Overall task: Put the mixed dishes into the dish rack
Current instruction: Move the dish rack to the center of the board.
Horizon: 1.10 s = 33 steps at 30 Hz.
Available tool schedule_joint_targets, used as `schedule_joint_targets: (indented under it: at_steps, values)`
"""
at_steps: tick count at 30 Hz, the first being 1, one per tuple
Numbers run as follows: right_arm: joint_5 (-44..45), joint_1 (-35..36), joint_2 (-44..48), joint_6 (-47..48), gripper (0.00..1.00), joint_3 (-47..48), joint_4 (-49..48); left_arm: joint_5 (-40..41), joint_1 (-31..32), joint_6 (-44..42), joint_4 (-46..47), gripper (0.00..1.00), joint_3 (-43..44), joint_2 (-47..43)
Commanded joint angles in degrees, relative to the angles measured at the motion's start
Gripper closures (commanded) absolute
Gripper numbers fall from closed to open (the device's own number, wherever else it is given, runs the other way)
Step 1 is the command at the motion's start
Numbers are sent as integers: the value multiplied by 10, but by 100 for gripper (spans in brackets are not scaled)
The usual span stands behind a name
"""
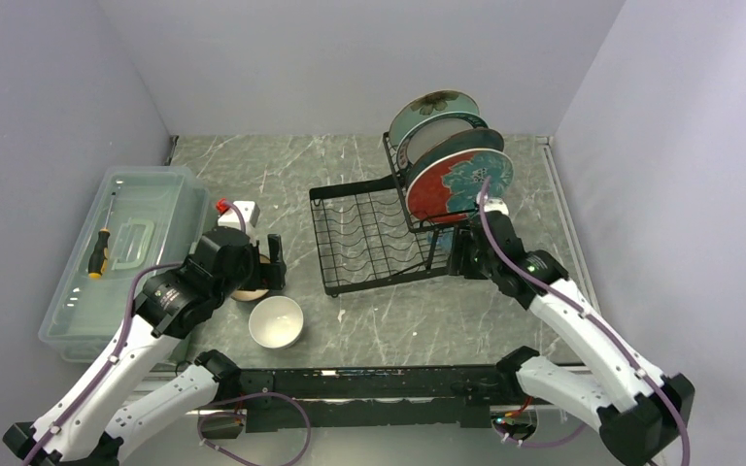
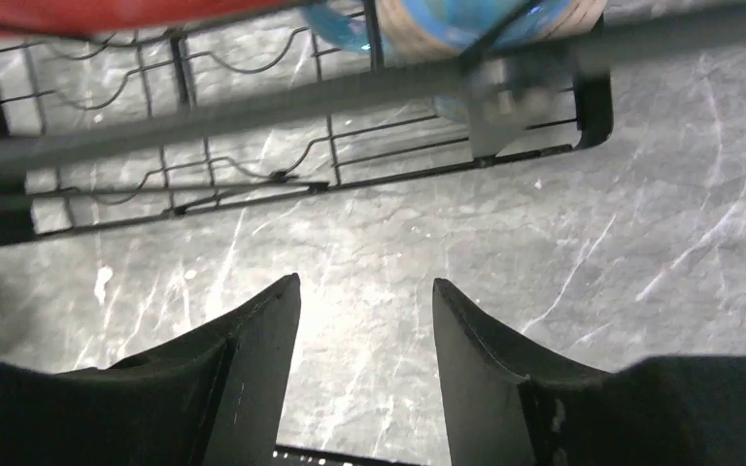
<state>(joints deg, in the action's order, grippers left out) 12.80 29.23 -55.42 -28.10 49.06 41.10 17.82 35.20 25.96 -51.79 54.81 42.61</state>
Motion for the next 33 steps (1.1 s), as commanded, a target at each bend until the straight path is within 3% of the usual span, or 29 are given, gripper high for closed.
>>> schedule_joint_targets:
  at_steps: [1,7,12,22,33]
  values:
    - [-58,9,63,-11,45,12,49,-7,-7,-8,16,1,5,0]
    - [-30,94,102,-58,45,31,82,-12,-14,-8,16,1,6,4]
    - [-2,186,82,-95,45,60,77,-10,-15,-7,16,1,6,4]
    - [98,361,-77,-96,43,143,-16,9,-15,0,9,1,7,0]
    - [95,366,-295,-25,40,284,-78,38,-16,11,-2,1,11,-15]
